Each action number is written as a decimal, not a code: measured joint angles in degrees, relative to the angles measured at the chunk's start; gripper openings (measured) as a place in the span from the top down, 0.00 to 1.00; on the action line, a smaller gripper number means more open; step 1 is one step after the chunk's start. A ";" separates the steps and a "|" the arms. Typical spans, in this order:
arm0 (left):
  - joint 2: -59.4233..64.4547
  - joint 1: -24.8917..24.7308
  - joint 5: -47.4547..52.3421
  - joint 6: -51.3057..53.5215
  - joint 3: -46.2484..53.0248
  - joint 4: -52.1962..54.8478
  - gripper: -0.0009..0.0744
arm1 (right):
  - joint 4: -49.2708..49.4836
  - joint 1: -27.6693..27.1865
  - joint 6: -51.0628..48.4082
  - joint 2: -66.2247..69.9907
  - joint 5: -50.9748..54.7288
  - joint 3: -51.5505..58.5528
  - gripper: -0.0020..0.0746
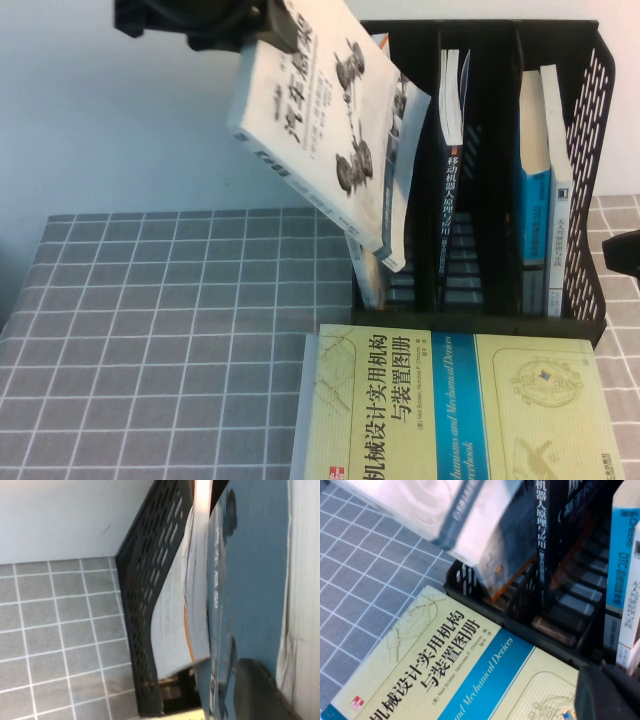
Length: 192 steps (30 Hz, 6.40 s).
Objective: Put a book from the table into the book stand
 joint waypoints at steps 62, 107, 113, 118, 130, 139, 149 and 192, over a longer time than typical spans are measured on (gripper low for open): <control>-17.67 -8.44 -2.31 28.35 15.64 1.40 0.99 | -24.38 0.09 2.88 -31.19 24.36 4.67 0.98; -58.37 11.28 -46.01 47.35 74.73 -19.02 0.99 | -12.36 0.09 8.58 -52.18 -2.72 37.67 0.98; -75.77 16.22 -56.94 56.56 93.90 -19.02 0.99 | -12.36 0.09 8.58 -52.18 -2.72 37.67 0.98; -91.00 18.45 -56.70 58.52 110.58 -19.02 0.99 | -12.36 0.09 8.58 -52.18 -2.72 37.67 0.98; -100.17 19.28 -53.52 51.50 125.13 -17.09 0.99 | -11.97 0.09 8.58 -52.18 -2.72 37.67 0.98; -100.27 19.41 -51.01 20.75 125.13 4.44 0.99 | -11.94 0.09 8.58 -52.28 -2.72 37.67 0.98; -100.27 19.41 -50.18 18.08 125.02 6.43 0.99 | -11.84 0.09 8.67 -52.28 -2.72 37.67 0.98; -100.27 19.41 -49.65 17.82 124.93 6.98 0.99 | -28.76 -2.66 21.14 -65.71 -21.23 50.52 0.98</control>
